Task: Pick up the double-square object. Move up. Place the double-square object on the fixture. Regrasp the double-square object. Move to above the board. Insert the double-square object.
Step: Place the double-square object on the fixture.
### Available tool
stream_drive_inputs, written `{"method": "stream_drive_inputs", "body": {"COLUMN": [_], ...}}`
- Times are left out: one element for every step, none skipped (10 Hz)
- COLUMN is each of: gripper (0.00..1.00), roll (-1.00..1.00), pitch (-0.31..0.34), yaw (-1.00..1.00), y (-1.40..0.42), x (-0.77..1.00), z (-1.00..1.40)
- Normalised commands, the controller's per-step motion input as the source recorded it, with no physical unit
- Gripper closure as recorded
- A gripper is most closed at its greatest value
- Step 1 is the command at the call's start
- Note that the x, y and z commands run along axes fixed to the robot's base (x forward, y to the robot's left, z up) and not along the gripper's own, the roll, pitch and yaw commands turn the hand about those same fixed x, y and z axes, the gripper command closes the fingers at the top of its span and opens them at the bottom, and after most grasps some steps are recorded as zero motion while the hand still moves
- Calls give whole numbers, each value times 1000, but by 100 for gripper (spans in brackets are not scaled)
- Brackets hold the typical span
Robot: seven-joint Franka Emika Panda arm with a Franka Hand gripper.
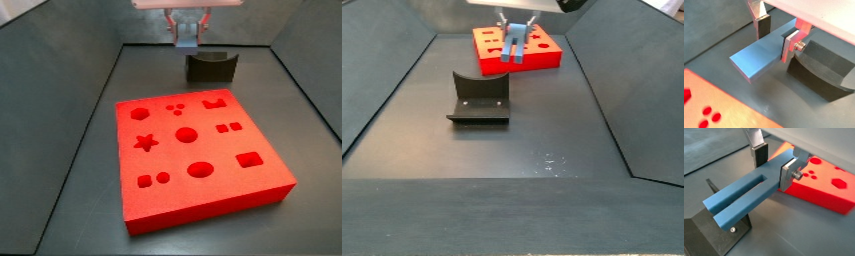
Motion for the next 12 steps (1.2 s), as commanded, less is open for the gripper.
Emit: {"method": "stream_drive_inputs", "body": {"gripper": [100, 100, 100, 100, 100, 100, 100, 100, 100, 100, 100, 100], "roll": [-1000, -1000, -1000, -1000, -1000, -1000, -1000, -1000, -1000, -829, -707, -464], "pitch": [36, 57, 71, 87, 94, 105, 115, 142, 156, 121, 100, 81], "yaw": [95, 41, 22, 9, -1, -20, -30, -51, -73, -101, -110, -116], "y": [1000, 1000, 1000, 891, 710, 467, 342, 116, 56, 46, 44, 45], "x": [880, 785, 755, 620, 475, 340, 290, 188, 111, 53, 50, 69], "z": [667, 662, 625, 440, 234, 55, 36, 32, 7, 0, -1, -11]}}
